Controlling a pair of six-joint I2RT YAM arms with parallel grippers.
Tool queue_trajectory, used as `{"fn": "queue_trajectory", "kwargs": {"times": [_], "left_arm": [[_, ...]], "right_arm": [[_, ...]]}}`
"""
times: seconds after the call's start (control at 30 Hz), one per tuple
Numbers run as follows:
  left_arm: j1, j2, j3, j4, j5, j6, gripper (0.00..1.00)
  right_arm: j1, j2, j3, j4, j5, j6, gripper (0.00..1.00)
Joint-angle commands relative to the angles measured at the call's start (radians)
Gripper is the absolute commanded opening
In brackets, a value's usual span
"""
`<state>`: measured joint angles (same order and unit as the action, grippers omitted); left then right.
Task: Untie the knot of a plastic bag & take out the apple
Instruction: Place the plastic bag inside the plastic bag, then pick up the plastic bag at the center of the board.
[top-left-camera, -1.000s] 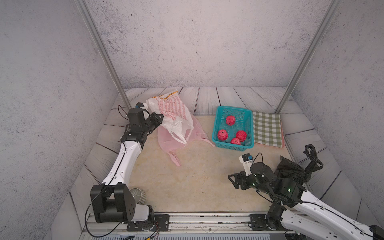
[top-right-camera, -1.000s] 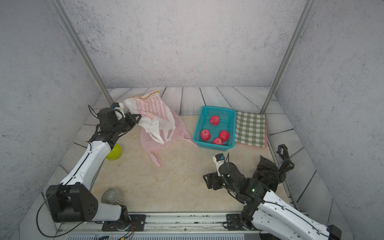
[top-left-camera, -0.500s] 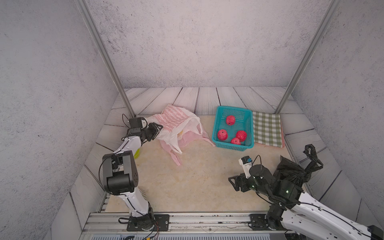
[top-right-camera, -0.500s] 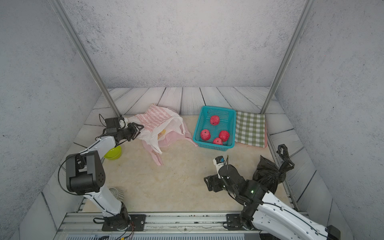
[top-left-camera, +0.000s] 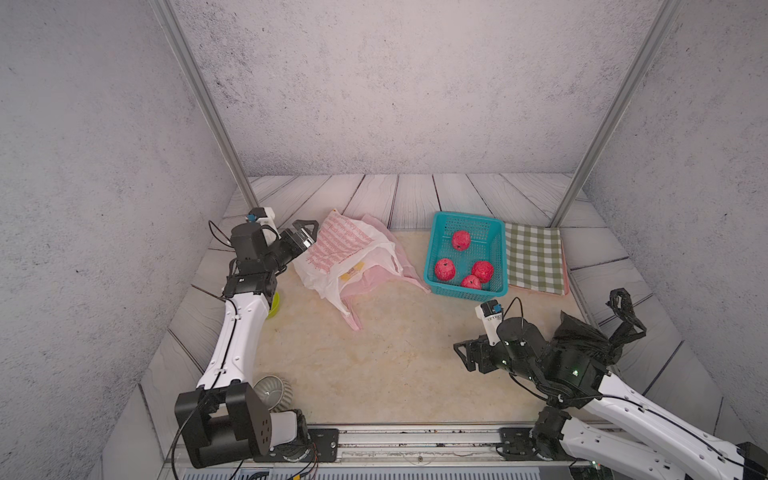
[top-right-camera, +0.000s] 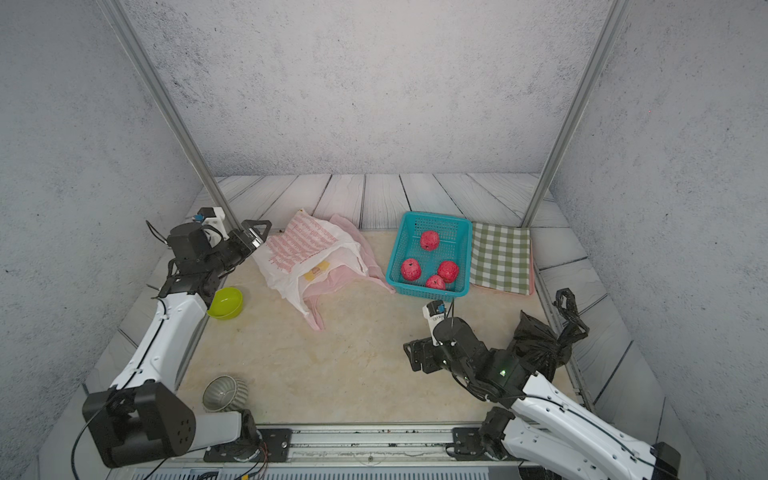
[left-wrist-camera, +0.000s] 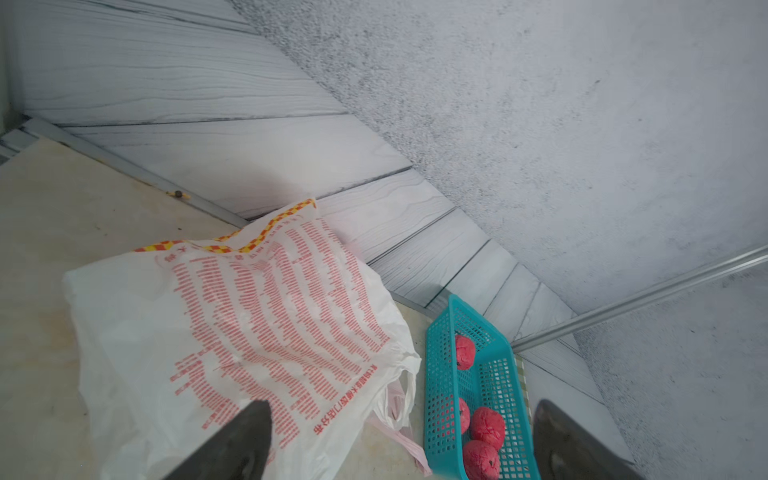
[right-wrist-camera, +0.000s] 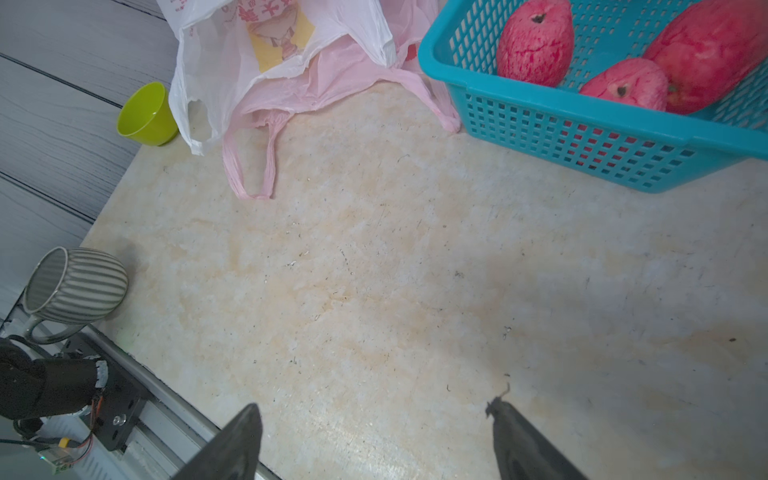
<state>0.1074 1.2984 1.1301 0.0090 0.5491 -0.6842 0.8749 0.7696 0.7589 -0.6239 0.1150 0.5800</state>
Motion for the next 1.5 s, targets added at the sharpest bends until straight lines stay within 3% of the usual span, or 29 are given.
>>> {"fn": "queue_trajectory", "kwargs": {"times": [0.0,0.23,0.47,0.6,0.7,0.83,0.93,1.27,1.33,1.47], "left_arm": [[-0.02,0.022,-0.066,0.122,0.064,-0.018,0.99],[-0.081,-0.044,-0.082,0.17,0.123,0.03,0.99],[-0.115,-0.052,-0.078,0.127,0.078,0.061,0.99],[-0.115,-0.025,-0.044,0.077,0.089,0.054,0.99],[-0.113,-0.016,-0.041,0.094,0.116,0.029,0.98],[-0.109,-0.007,-0.041,0.1,0.121,0.02,0.97],[-0.109,0.002,-0.039,0.105,0.131,0.011,0.97],[-0.106,0.014,-0.036,0.115,0.162,-0.011,0.96],[-0.105,0.018,-0.036,0.121,0.168,-0.019,0.96],[-0.097,0.025,-0.038,0.131,0.178,-0.032,0.96]], "right_arm": [[0.001,0.009,0.075,-0.064,0.05,0.041,0.87],[0.0,-0.014,0.299,-0.318,0.312,0.096,0.88],[-0.002,-0.011,0.478,-0.433,0.36,0.163,0.95],[-0.003,0.067,0.631,-0.659,0.564,0.222,0.93],[-0.003,0.023,0.67,-0.752,0.756,0.336,0.91],[-0.003,-0.086,0.649,-0.732,0.882,0.367,0.9],[-0.003,-0.07,0.708,-0.804,0.935,0.372,0.9],[-0.027,0.117,0.8,-0.736,0.874,0.139,0.94],[-0.112,0.148,0.804,-0.712,0.783,0.097,0.95],[-0.45,0.14,0.717,-0.604,0.475,-0.009,0.96]]}}
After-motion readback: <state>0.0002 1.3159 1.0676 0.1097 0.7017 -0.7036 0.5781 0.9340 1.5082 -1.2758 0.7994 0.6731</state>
